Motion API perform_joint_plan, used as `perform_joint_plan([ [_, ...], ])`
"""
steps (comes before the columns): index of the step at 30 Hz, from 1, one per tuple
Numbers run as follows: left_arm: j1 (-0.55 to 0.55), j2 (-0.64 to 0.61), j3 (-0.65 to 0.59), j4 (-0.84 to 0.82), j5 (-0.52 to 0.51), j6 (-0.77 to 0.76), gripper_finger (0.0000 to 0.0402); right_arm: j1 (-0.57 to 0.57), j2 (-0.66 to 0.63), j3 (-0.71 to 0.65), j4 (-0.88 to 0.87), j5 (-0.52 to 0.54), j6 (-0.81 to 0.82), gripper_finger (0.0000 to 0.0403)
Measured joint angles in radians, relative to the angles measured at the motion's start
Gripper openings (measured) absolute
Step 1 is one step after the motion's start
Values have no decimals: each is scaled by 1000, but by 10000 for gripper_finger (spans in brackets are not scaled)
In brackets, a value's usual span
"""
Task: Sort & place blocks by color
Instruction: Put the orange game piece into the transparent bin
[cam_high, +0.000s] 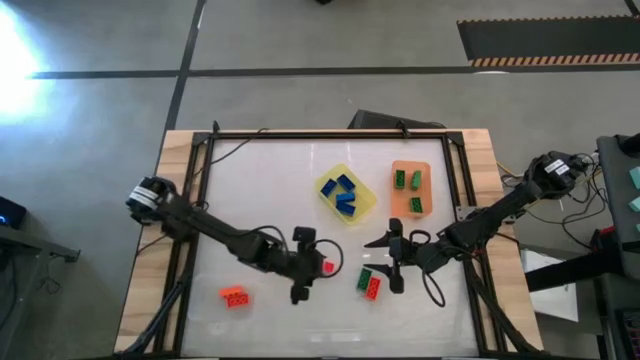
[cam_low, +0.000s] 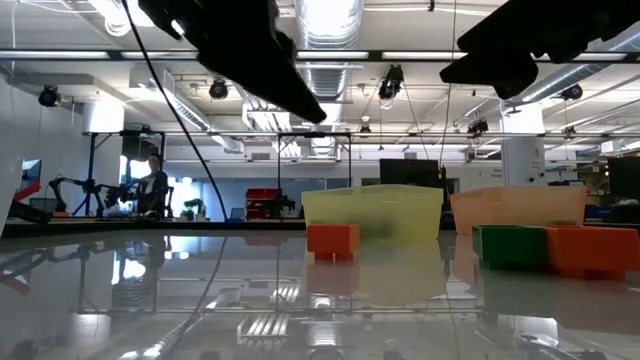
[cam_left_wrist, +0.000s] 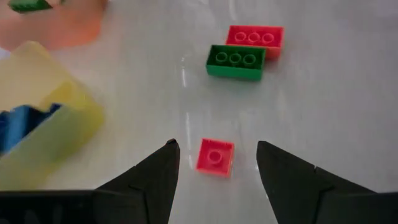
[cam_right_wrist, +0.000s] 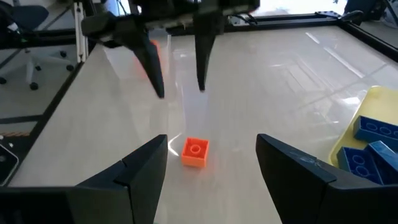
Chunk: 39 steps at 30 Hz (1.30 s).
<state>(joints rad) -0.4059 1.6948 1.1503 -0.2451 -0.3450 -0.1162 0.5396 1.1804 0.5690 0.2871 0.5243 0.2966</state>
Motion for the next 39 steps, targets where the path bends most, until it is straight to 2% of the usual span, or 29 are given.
perform_joint_plan([
  [6,46,97,0,104,156,-8,213,1,-3,0,-15,0,0,235],
  [16,84,186,-1,195,177,49,263,1,-3,0,-28,0,0,235],
  [23,108,209,-11,199,199,52,265,1,-3,0,-30,0,0,235],
  [28,119,223,-72,319,230,47,265,1,-3,0,-29,0,0,235],
  [34,126,223,-147,414,231,43,241,1,-3,-1,-29,0,16,235],
  [39,126,223,-155,425,231,44,191,1,-3,-1,-23,0,19,235],
])
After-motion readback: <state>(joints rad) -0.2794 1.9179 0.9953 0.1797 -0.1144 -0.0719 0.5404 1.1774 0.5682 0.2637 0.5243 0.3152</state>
